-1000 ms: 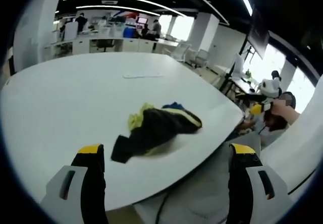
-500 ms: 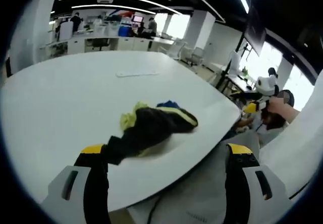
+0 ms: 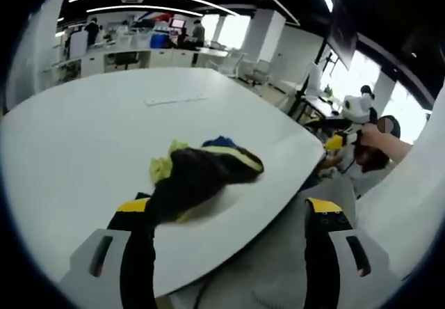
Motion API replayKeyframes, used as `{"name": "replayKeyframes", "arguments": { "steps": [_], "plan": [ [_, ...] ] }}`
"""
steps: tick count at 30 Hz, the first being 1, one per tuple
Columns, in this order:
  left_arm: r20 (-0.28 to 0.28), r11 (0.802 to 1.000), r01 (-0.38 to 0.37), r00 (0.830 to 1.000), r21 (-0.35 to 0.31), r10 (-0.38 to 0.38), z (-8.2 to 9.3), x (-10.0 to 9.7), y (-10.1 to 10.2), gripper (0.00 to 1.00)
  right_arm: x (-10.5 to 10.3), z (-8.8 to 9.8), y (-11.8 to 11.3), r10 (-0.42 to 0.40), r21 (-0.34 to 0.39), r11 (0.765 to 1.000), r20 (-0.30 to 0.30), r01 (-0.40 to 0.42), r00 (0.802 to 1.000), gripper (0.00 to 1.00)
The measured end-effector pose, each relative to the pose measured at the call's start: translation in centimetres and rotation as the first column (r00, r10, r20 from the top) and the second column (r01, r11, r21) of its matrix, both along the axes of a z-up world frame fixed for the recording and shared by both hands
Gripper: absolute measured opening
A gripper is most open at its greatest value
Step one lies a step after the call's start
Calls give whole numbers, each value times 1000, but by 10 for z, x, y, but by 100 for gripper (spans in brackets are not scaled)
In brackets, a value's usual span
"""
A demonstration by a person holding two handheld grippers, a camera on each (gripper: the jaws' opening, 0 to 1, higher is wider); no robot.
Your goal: Fold the garment on the visible template until the final outline fits inside the template.
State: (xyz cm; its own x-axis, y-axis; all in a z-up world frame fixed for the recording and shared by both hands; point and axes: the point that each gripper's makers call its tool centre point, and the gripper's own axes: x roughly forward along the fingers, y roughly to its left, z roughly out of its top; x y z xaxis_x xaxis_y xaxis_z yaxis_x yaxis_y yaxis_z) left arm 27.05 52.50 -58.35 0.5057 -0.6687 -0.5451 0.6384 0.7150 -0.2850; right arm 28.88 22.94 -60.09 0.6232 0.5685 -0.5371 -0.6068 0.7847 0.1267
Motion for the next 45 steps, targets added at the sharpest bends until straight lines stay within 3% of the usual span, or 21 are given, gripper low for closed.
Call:
{"name": "replayKeyframes", "arguments": {
  "steps": [8,11,18,23,29,32,36,45],
  "plan": [
    [-5,998,49,999,27,-49,-11,-2,-18,83,-1,-11,-4,7,-1,1000,1,-7,1000,86],
    [7,998,70,998,6,-70,-12,-1,-30,79,1,-8,2,44,40,998,59,-46,997,87],
    [2,990,137,991,25,-137,-21,-1,-52,79,9,-13,1,59,38,997,108,-63,992,79],
    [9,990,137,991,19,-137,-26,7,-60,77,13,-30,-4,74,-2,997,74,-74,995,77],
    [-12,970,228,974,80,-227,-38,4,-70,77,12,-39,-3,90,-42,995,38,-88,995,75],
    [-13,970,231,973,72,-231,-38,7,-75,75,14,-33,2,97,-6,995,60,-97,993,74],
    [-6,965,250,968,83,-251,-41,8,-83,69,16,-42,-3,103,-36,994,44,-102,994,71],
    [-30,939,324,946,117,-322,-56,-1,-100,66,27,-46,-1,91,-25,996,52,-90,994,68]
  ]
}}
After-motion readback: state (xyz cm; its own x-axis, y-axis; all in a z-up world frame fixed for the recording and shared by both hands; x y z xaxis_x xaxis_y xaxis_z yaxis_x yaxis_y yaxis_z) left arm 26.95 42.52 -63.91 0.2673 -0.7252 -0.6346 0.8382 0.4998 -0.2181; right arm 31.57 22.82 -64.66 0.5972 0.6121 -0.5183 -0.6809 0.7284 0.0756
